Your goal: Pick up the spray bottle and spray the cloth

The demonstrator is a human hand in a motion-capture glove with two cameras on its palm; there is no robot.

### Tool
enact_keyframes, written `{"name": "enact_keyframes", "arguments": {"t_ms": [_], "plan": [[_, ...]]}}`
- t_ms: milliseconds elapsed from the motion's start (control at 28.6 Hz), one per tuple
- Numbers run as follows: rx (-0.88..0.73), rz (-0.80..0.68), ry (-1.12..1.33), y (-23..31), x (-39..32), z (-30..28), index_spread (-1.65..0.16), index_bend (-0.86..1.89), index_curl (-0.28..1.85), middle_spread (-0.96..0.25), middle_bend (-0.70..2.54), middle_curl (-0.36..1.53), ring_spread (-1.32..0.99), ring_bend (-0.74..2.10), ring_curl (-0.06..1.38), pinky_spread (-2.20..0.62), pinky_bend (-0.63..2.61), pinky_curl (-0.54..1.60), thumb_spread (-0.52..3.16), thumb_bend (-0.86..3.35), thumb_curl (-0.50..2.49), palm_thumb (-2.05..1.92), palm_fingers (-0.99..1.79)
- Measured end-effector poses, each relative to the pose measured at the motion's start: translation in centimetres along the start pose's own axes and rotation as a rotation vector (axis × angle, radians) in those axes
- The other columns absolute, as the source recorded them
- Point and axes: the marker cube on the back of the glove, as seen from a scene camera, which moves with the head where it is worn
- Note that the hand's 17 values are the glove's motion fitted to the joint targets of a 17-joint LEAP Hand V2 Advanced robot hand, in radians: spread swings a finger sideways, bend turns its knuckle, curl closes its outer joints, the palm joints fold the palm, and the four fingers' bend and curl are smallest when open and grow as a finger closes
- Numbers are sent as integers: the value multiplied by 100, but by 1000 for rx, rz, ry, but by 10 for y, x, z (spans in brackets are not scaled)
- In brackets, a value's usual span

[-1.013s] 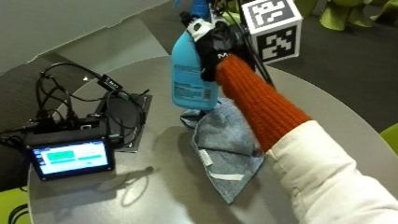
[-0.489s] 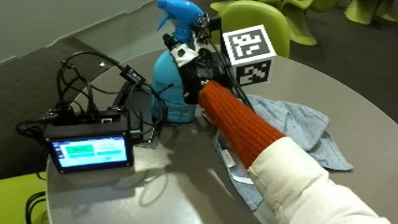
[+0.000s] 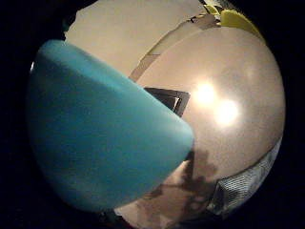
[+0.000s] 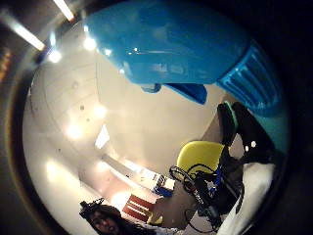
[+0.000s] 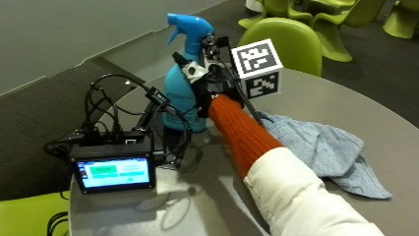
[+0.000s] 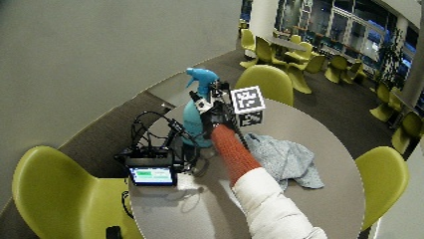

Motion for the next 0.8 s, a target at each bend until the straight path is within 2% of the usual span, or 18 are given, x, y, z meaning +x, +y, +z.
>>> {"name": "enact_keyframes", "arguments": {"t_ms": [105, 175, 559, 663, 803], "plan": [[-90, 57, -53, 5, 2, 5, -24, 18, 54, -6, 38, 52, -17, 29, 49, 2, 4, 21, 126, -4, 54, 94, 33], [-118, 73, -108, 10, -2, 5, -25, 12, 54, -5, 39, 53, -16, 30, 52, 4, 10, 23, 122, -3, 54, 94, 18], [-175, 51, -68, 56, -16, -30, -26, 16, 42, -3, 40, 48, -12, 32, 43, 11, 13, 18, 117, 0, 56, 105, 27], [-215, 41, 44, 87, -17, -49, -24, 18, 42, -1, 39, 47, -9, 33, 43, 12, 15, 18, 119, 2, 57, 109, 30], [-218, 43, 328, 123, -7, -76, -21, 26, 43, 3, 44, 48, -6, 30, 42, 13, 10, 16, 122, 4, 58, 112, 41]]}}
